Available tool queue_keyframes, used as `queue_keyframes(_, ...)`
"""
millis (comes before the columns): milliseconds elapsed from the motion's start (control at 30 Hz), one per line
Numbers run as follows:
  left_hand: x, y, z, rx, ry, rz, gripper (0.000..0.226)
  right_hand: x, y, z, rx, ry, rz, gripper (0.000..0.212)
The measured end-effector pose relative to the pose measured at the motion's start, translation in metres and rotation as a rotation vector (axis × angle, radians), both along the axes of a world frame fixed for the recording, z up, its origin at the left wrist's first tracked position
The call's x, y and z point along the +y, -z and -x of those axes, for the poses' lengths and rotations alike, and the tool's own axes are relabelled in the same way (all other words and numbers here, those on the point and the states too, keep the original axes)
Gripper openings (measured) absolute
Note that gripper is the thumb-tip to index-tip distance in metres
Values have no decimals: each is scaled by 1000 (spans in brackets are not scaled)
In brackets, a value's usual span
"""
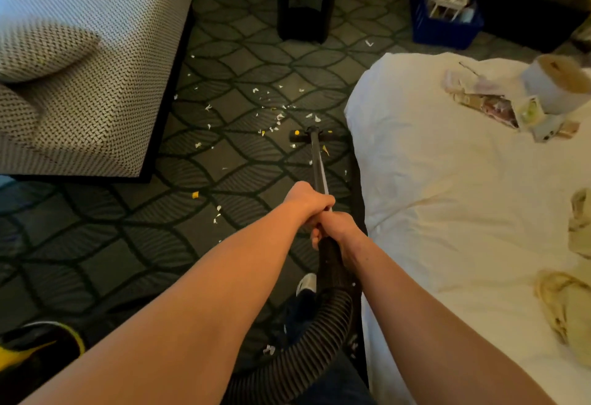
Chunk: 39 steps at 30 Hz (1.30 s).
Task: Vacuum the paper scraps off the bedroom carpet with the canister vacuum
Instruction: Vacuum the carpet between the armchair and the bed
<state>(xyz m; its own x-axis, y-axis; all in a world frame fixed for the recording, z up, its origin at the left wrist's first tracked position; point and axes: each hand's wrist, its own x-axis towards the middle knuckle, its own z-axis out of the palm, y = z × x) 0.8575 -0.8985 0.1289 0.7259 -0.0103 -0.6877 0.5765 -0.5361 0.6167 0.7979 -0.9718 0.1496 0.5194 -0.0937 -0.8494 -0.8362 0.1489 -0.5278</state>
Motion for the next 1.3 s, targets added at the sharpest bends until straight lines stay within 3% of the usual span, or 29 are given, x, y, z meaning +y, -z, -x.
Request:
queue_keyframes(300, -20, -9, -176, -23, -35, 1, 23, -24, -4, -182, -4, -75, 33, 5)
queue_keyframes(433, -11, -15, -264, -45, -36, 9, 13, -16, -9, -268, -51, -108, 53, 8)
queue_keyframes(700, 30, 2, -431, -53, 25, -23, 12, 27, 12, -431, -111, -76, 50, 10)
queue_keyframes(1033, 67, 98, -592, -26, 35, -49, 18, 61, 105, -591, -60, -11, -55, 4)
queue_keyframes(1300, 74, 186, -642, -16, -12, -16, 5, 64, 186, -645, -44, -51, -51, 6)
